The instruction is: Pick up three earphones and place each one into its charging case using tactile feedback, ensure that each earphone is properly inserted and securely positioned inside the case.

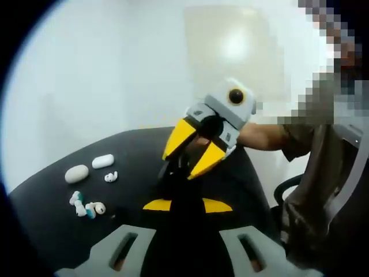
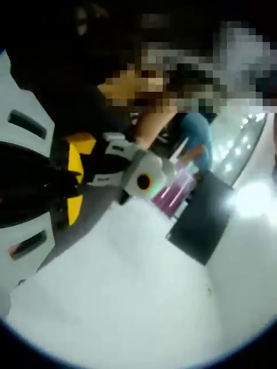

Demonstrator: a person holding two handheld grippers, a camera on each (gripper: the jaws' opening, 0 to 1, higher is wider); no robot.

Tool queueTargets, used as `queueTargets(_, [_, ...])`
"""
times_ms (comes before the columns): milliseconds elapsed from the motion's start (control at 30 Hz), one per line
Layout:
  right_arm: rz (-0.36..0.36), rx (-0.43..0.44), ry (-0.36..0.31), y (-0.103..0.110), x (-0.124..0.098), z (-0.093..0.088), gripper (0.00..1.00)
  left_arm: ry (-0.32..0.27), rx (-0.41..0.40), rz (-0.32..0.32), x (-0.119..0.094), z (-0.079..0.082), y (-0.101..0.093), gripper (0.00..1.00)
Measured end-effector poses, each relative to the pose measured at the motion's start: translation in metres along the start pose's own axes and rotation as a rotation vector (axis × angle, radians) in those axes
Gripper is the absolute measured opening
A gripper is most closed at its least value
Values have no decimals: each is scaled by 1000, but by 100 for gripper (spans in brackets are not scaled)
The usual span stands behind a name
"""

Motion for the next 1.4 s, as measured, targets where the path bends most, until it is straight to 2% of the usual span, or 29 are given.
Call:
queueTargets(333, [23, -68, -13, -2, 0, -1, 14, 1, 1, 2, 0, 0, 0, 15])
queueTargets(633, [-2, -20, -12, -3, -7, -4, 14, 2, -1, 3, 0, 0, 1, 15])
queueTargets(767, [-13, 2, -6, -5, -8, -4, 9, 4, -1, 4, 1, 0, 1, 15])
queueTargets(867, [-24, 46, -19, -9, -12, -3, 9, 4, 1, 6, 1, -1, 2, 15])
queueTargets(1000, [-55, 212, -37, -17, -21, -3, 9, 4, 2, 5, 1, -1, 2, 15])
queueTargets(1100, [-61, 428, -30, -20, -26, 0, 9, 5, 5, 6, 0, -1, 2, 15])
queueTargets(1167, [-74, 675, -55, -25, -28, 10, 10, 5, 7, 6, 0, 0, 2, 15])
queueTargets(1200, [-58, 741, -51, -26, -28, 16, 11, 5, 8, 6, 0, 0, 1, 15])
queueTargets(1300, [-51, 854, 15, -26, -24, 23, 12, 5, 10, 7, 0, 0, 1, 15])
queueTargets(1400, [-73, 939, 151, -17, -15, 21, 12, 6, 12, 8, 0, 0, 1, 15])
Point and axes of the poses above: the point that each gripper's makers call its tool centre point, and the gripper's own axes: x roughly forward along the fingers, y roughly to its left, z roughly out of its top, the point moved 6 cm from there along -x, roughly backward along the fingers, and after that the axes turned 10 degrees about x, right-handed, at the moved point
